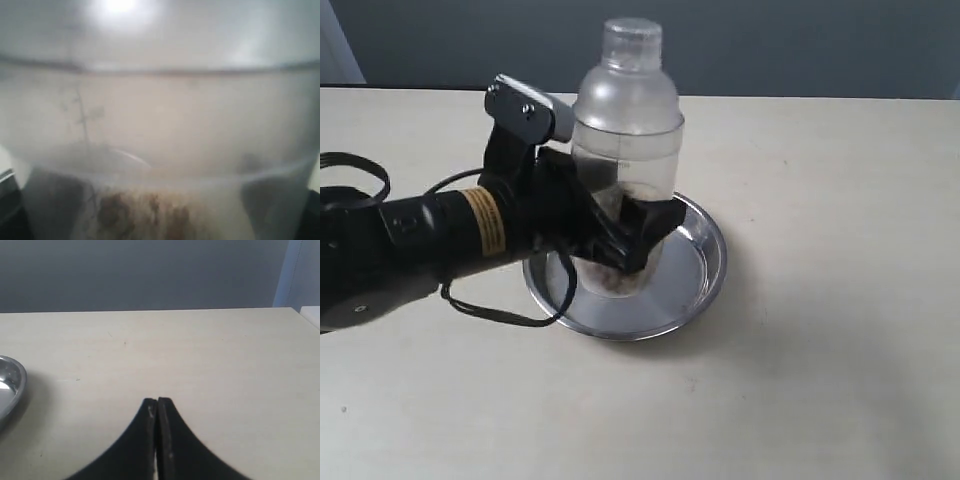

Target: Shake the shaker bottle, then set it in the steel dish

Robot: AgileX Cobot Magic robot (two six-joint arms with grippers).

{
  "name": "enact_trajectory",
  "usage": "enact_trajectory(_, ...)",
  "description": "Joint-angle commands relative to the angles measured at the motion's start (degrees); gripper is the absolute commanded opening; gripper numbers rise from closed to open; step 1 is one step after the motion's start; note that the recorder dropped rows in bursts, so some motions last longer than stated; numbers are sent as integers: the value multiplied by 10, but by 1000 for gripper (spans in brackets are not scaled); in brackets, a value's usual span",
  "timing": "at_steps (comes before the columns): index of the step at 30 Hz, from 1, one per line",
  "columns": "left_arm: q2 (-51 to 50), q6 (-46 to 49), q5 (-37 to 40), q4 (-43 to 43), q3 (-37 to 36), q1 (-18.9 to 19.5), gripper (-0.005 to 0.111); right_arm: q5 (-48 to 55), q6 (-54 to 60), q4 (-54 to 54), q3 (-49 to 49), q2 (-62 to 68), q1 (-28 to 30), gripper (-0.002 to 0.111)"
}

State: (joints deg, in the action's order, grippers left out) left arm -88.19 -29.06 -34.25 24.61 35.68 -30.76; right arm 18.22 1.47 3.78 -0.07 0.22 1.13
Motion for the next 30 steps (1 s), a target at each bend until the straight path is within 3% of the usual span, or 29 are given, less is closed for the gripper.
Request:
enact_trajectory(1, 89, 12, -96, -7, 52, -3, 0, -8, 0, -1, 1, -2, 1, -1)
enact_trajectory(4, 42, 20, 26, -22, 23, -3, 0, -8, 0, -1, 1, -2, 1, -1)
enact_trajectory(5, 11, 6, 23, -41, 5, -3, 0, -8, 0, -1, 1, -2, 1, -1)
enact_trajectory(6, -6, -8, -2, -48, -5, -3, 0, -8, 0, -1, 1, -2, 1, -1)
enact_trajectory(9, 13, -18, -178, -31, -4, -3, 0, -8, 0, -1, 1, -2, 1, -1)
enact_trajectory(11, 61, -15, -205, -29, 35, -3, 0, -8, 0, -1, 1, -2, 1, -1)
enact_trajectory(13, 86, 26, -34, -23, 58, -9, 0, -7, 0, -1, 1, -2, 1, -1)
enact_trajectory(14, 27, 35, 24, -45, 27, -14, 0, -7, 0, -1, 1, -2, 1, -1)
enact_trajectory(15, -4, 27, 14, -58, 11, -14, 0, -7, 0, -1, 1, -2, 1, -1)
enact_trajectory(16, -48, -13, -74, -40, -16, -14, 0, -7, 0, -1, 1, -2, 1, -1)
enact_trajectory(18, -33, -21, -207, -15, -17, -17, 0, -7, 0, -1, 1, -2, 1, -1)
enact_trajectory(19, -9, -18, -229, -31, -2, -17, 0, -7, 0, -1, 1, -2, 1, -1)
enact_trajectory(22, 61, 5, -159, -6, 35, -18, 0, -7, 0, -1, 1, -2, 1, -1)
enact_trajectory(24, 51, 22, -59, -16, 33, -18, 0, -7, 0, -1, 1, -2, 1, -1)
enact_trajectory(25, 39, 66, 8, -71, 33, -13, 0, -7, 0, -1, 1, -2, 1, -1)
enact_trajectory(26, 21, 130, 36, -199, 33, -11, 0, -7, 0, -1, 1, -2, 1, -1)
enact_trajectory(27, 10, 108, 10, -218, 30, -24, 0, -7, 0, -1, 1, -2, 1, -1)
enact_trajectory(29, -1, 23, -85, 39, 32, -79, 0, -7, 0, -1, 1, -2, 1, -1)
enact_trajectory(30, 0, 84, -37, -9, 37, -95, 0, -7, 0, -1, 1, -2, 1, -1)
